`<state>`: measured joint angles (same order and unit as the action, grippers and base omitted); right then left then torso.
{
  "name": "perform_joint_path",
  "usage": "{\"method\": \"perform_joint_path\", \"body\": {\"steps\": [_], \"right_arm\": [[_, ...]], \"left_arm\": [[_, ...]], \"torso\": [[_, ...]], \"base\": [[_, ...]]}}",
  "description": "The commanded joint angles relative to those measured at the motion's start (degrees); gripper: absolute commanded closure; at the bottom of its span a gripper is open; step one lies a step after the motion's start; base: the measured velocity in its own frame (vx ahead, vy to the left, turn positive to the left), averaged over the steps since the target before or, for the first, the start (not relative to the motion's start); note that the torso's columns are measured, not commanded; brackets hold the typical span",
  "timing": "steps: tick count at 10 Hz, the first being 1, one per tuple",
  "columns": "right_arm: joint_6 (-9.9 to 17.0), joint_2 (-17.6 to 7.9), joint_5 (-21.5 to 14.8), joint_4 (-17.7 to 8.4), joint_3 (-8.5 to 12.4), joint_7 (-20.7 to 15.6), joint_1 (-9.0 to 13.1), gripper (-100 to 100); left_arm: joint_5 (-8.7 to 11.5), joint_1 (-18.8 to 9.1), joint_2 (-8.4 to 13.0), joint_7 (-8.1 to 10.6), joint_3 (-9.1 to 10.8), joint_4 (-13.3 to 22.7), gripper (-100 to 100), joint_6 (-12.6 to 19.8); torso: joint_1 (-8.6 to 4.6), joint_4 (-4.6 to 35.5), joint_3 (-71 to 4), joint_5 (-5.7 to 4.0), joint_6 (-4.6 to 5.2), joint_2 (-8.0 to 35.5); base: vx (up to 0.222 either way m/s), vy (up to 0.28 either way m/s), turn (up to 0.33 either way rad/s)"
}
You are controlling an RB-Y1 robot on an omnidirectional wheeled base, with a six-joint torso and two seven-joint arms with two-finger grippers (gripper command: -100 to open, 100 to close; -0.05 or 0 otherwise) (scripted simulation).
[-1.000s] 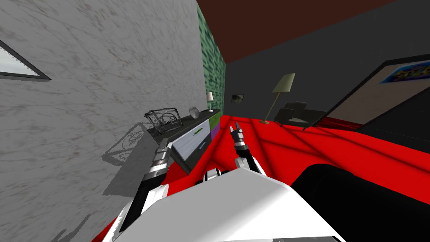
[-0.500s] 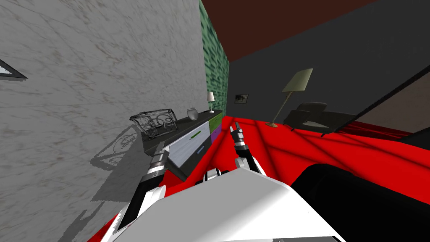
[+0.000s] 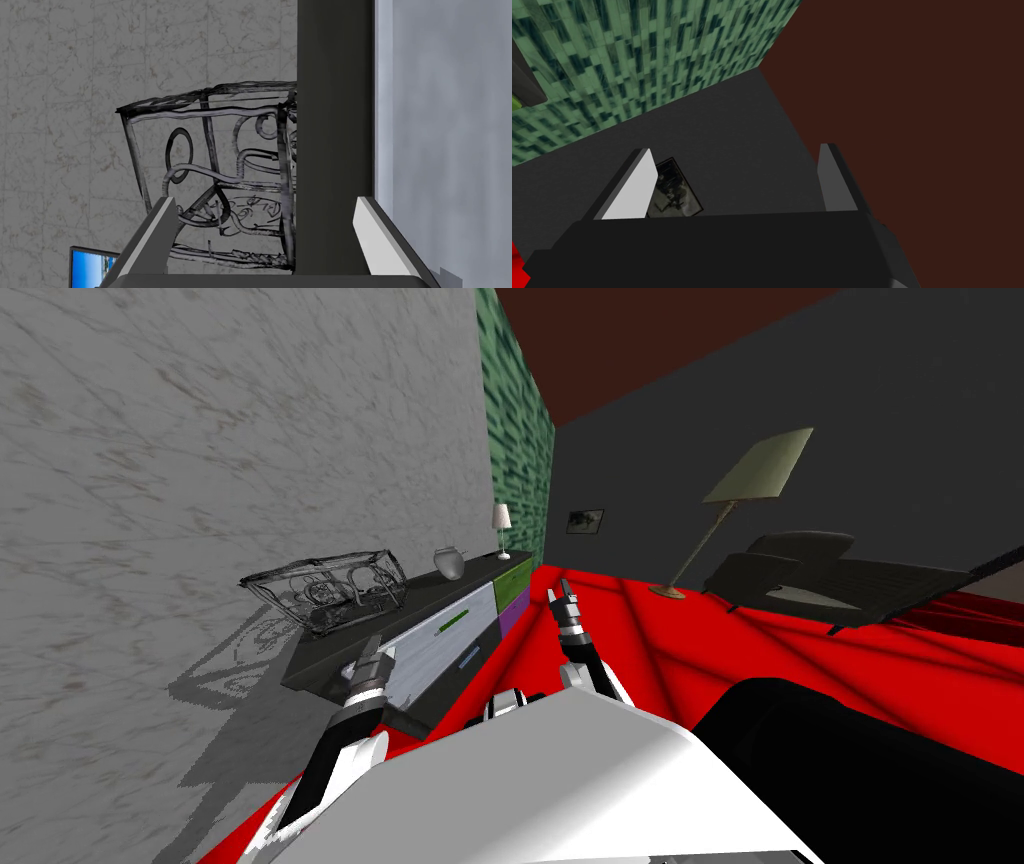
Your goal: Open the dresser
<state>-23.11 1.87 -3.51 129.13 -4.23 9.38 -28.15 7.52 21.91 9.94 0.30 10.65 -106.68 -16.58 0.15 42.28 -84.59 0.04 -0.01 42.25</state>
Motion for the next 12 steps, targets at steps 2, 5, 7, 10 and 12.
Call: {"method": "perform_joint_path", "body": {"steps": [2,5,7,10,12], "right_arm": [[0.0,0.0,0.0,0.0,0.0,0.0,0.0,0],[0.0,0.0,0.0,0.0,0.0,0.0,0.0,0],[0.0,0.0,0.0,0.0,0.0,0.0,0.0,0],[0.0,0.0,0.0,0.0,0.0,0.0,0.0,0],[0.0,0.0,0.0,0.0,0.0,0.0,0.0,0]], "left_arm": [[2.6,-0.5,-1.0,1.52,2.81,3.8,-100,2.3],[4.6,-1.2,-1.7,2.71,5.02,7.5,-100,3.6],[5.8,-1.7,-2.3,3.43,6.35,9.7,-100,4.4],[7.3,-2.3,-3.2,4.36,8.07,12.6,-100,5.4],[8.5,-2.8,-4.3,5.07,9.40,14.8,-100,6.2]], "torso": [[-0.21,0.0,0.1,-0.05,0.02,0.1],[-0.23,0.0,0.0,-0.06,0.01,0.0],[-0.01,0.0,0.1,-0.01,0.01,0.1],[-0.14,0.0,0.0,-0.03,0.02,0.0],[-0.19,0.0,0.1,-0.04,0.02,0.1]], "base": [[0.176,-0.208,0.133],[0.179,-0.217,0.110],[0.139,-0.166,0.114],[0.128,-0.160,0.092],[0.117,-0.180,0.094]]}}
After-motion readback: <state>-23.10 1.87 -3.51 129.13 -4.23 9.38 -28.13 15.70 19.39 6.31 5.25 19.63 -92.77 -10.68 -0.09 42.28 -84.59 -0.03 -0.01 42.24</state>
